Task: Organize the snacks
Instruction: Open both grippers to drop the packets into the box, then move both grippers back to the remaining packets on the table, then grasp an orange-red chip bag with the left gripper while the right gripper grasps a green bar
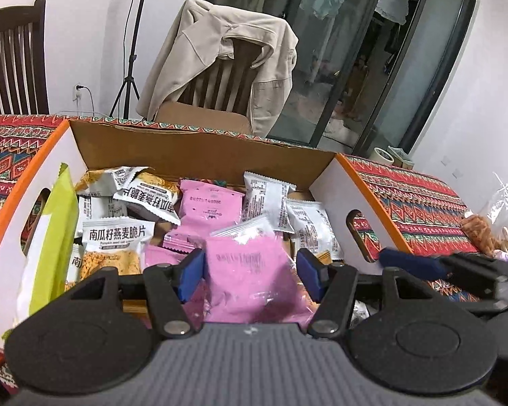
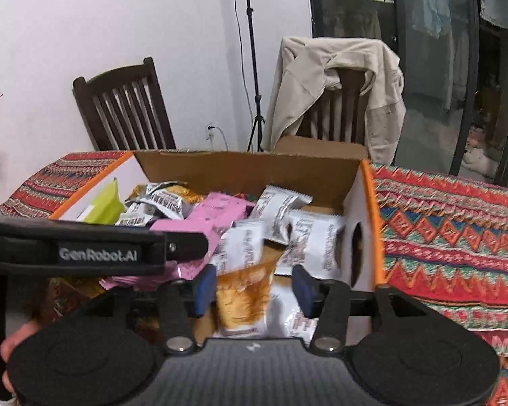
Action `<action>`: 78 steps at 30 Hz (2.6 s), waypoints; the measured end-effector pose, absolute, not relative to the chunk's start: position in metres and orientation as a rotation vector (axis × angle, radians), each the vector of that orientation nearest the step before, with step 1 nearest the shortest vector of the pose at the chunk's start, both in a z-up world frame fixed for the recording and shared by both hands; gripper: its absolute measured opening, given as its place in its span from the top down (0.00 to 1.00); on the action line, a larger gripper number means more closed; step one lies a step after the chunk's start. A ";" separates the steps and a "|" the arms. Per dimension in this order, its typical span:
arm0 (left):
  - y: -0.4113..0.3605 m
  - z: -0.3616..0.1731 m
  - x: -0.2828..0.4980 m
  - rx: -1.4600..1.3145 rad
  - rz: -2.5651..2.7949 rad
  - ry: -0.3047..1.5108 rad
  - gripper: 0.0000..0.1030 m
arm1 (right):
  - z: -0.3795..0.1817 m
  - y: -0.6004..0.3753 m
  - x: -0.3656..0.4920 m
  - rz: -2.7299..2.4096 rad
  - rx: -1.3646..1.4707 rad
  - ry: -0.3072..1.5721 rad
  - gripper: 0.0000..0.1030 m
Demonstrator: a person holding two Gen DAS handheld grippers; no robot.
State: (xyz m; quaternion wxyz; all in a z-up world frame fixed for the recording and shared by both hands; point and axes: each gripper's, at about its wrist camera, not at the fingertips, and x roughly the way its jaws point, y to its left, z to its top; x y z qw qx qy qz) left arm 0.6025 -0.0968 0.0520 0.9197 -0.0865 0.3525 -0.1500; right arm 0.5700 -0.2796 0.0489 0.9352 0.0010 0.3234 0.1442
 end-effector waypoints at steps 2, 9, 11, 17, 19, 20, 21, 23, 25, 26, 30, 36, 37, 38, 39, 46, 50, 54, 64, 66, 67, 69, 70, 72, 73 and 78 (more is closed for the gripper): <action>-0.097 0.056 0.597 -0.164 -0.323 0.719 0.36 | 0.058 -0.286 0.562 0.282 -0.007 0.644 0.49; -0.085 0.095 0.554 -0.123 -0.344 0.648 0.33 | 0.093 -0.311 0.516 0.227 -0.035 0.563 0.48; -0.078 0.107 0.533 -0.115 -0.347 0.622 0.32 | 0.104 -0.317 0.496 0.222 -0.049 0.542 0.48; -0.054 0.131 0.440 -0.089 -0.382 0.523 0.23 | 0.125 -0.331 0.417 0.222 -0.065 0.466 0.38; -0.048 0.130 0.404 -0.056 -0.354 0.477 0.20 | 0.126 -0.333 0.388 0.235 -0.069 0.450 0.37; -0.046 0.128 0.389 -0.044 -0.327 0.465 0.20 | 0.125 -0.333 0.375 0.243 -0.073 0.444 0.36; -0.045 0.124 0.374 -0.033 -0.306 0.459 0.20 | 0.123 -0.333 0.358 0.251 -0.082 0.436 0.36; -0.042 0.113 0.347 -0.034 -0.282 0.469 0.20 | 0.117 -0.332 0.331 0.255 -0.091 0.423 0.34; -0.039 0.103 0.322 -0.059 -0.273 0.491 0.18 | 0.109 -0.331 0.302 0.246 -0.097 0.420 0.30; -0.039 0.097 0.309 -0.068 -0.270 0.497 0.17 | 0.105 -0.331 0.290 0.243 -0.093 0.421 0.30; -0.037 0.077 0.265 -0.094 -0.219 0.522 0.14 | 0.080 -0.331 0.244 0.232 -0.056 0.456 0.28; -0.043 0.048 0.234 -0.079 -0.207 0.617 0.13 | 0.033 -0.327 0.205 0.226 -0.026 0.565 0.28; -0.044 0.046 0.232 -0.081 -0.202 0.625 0.13 | 0.028 -0.326 0.202 0.220 -0.030 0.575 0.28; -0.043 0.044 0.230 -0.084 -0.201 0.628 0.13 | 0.024 -0.326 0.199 0.211 -0.032 0.581 0.28; -0.042 0.044 0.227 -0.088 -0.201 0.627 0.13 | 0.023 -0.325 0.198 0.204 -0.030 0.582 0.28; -0.049 0.047 0.236 -0.085 -0.216 0.623 0.12 | 0.024 -0.327 0.195 0.212 -0.007 0.565 0.28; -0.064 0.049 0.258 -0.108 -0.283 0.620 0.12 | 0.017 -0.328 0.207 0.213 0.013 0.576 0.28; -0.091 0.055 0.298 -0.133 -0.366 0.597 0.12 | 0.012 -0.328 0.223 0.213 0.013 0.586 0.29; -0.174 0.036 0.432 -0.177 -0.417 0.724 0.02 | 0.005 -0.325 0.252 0.205 0.013 0.605 0.29; -0.178 0.027 0.444 -0.191 -0.414 0.749 0.08 | 0.003 -0.325 0.257 0.202 0.011 0.613 0.29; -0.180 0.024 0.448 -0.201 -0.407 0.764 0.16 | 0.002 -0.325 0.258 0.202 0.011 0.616 0.29; -0.178 0.020 0.449 -0.196 -0.417 0.778 0.48 | 0.001 -0.325 0.261 0.200 0.010 0.622 0.30; -0.175 0.020 0.444 -0.189 -0.436 0.762 0.53 | 0.001 -0.325 0.263 0.199 0.010 0.623 0.30; -0.168 0.022 0.429 -0.147 -0.448 0.753 0.54 | 0.001 -0.325 0.265 0.198 0.010 0.623 0.30; -0.161 0.024 0.417 -0.122 -0.446 0.745 0.54 | 0.001 -0.325 0.267 0.199 0.011 0.623 0.30; -0.105 0.031 0.348 -0.101 -0.399 0.683 0.53 | 0.001 -0.322 0.279 0.203 0.005 0.629 0.30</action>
